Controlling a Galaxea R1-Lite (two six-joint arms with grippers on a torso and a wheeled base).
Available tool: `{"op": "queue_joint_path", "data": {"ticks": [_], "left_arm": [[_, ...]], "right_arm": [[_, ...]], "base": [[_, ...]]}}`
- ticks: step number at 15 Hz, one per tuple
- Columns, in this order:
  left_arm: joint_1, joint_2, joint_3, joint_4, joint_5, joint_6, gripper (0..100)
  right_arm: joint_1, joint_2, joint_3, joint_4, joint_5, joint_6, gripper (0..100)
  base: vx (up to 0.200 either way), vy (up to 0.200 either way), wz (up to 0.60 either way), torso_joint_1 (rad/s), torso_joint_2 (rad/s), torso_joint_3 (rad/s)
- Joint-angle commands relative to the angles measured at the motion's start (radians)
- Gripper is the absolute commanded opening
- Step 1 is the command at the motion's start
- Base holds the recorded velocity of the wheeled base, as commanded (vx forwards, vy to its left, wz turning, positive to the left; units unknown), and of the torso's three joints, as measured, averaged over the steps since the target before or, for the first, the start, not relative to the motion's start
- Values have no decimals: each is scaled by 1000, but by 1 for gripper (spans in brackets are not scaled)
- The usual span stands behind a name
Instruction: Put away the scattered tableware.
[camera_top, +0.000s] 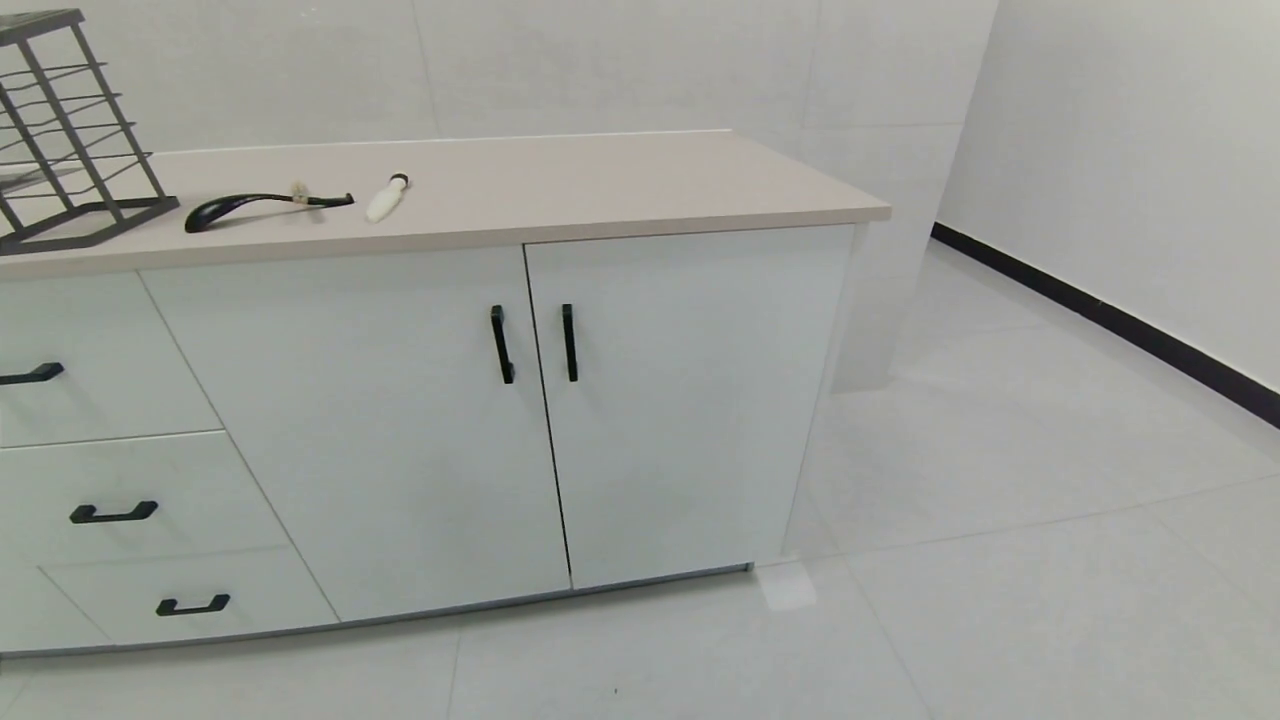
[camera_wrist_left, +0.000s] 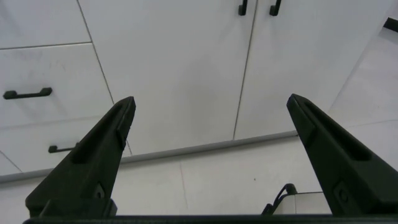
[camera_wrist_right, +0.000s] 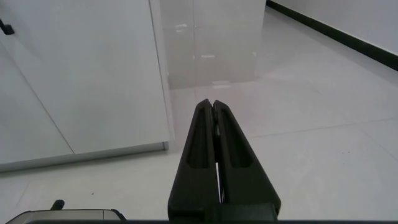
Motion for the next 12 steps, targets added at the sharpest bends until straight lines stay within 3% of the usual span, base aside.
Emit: {"op": "queue_joint_path", "data": {"ticks": [1,5,9,12], "left_arm": [[0,1,0,0,0,-1,100],[0,1,0,0,0,-1,100],[0,1,0,0,1,1,100],[0,1,0,0,1,3,100]], "right_arm": [[0,6,0,0,0,0,0],[0,6,0,0,-3,0,0],[0,6,0,0,-3,0,0],[0,6,0,0,-3,0,0]], "base": [[0,200,600,2,-7,2],[0,200,600,0,5,0],[0,0,0,0,0,0],[67,200,0,2,2,4]]}}
